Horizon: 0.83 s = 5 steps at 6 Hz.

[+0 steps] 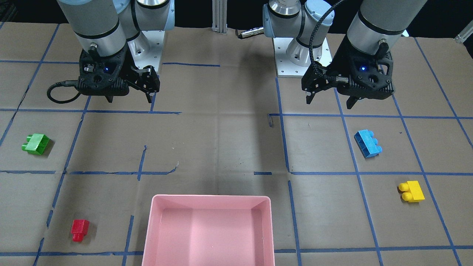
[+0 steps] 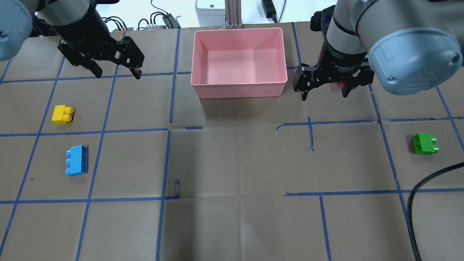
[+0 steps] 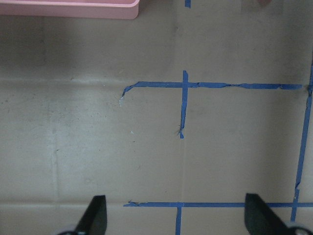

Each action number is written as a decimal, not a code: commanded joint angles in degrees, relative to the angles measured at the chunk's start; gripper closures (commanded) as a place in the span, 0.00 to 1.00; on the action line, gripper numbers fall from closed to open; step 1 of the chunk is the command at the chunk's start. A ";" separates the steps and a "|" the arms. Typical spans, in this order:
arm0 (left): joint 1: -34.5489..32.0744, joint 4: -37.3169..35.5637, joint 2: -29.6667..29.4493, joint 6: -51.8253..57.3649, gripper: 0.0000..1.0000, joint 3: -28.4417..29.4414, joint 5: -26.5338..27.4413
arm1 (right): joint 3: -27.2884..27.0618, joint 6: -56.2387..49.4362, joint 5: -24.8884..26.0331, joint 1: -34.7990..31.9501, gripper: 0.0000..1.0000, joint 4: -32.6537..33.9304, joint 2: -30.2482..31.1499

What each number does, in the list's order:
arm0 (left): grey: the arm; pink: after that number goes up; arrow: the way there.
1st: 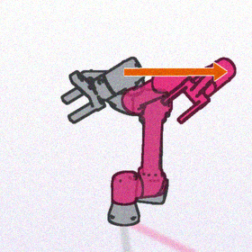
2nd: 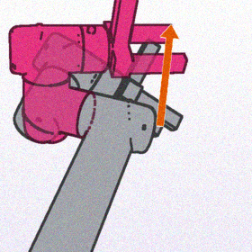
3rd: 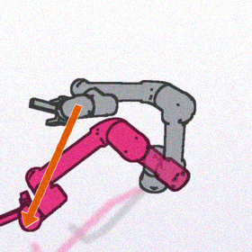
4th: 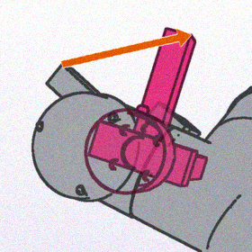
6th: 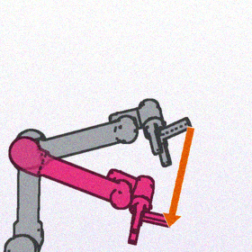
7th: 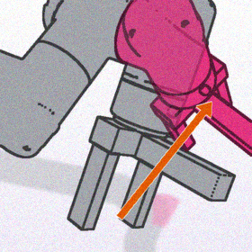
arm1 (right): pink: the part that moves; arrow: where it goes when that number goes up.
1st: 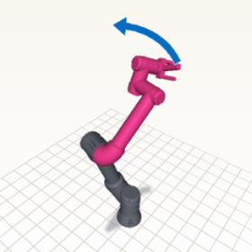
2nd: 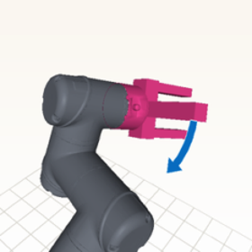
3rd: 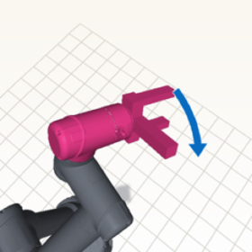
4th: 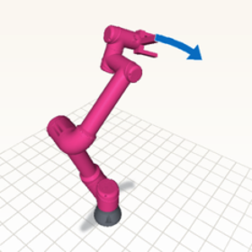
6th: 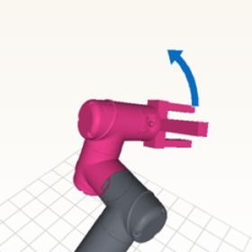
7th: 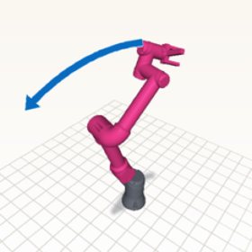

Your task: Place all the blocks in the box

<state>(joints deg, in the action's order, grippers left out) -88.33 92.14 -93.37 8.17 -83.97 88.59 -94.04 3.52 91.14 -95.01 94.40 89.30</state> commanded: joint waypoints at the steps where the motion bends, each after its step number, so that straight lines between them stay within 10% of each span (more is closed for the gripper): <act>1: 0.00 0.06 0.02 0.00 0.01 0.21 0.00 | 0.09 0.00 0.09 0.00 0.00 -0.09 0.00; 5: 0.00 0.15 0.90 0.00 0.01 -0.14 0.00 | 0.09 0.00 0.17 0.00 0.00 -0.18 0.00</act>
<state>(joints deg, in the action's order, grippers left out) -88.33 92.23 -92.69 8.18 -84.01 88.59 -93.96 3.51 91.33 -95.01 94.29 89.30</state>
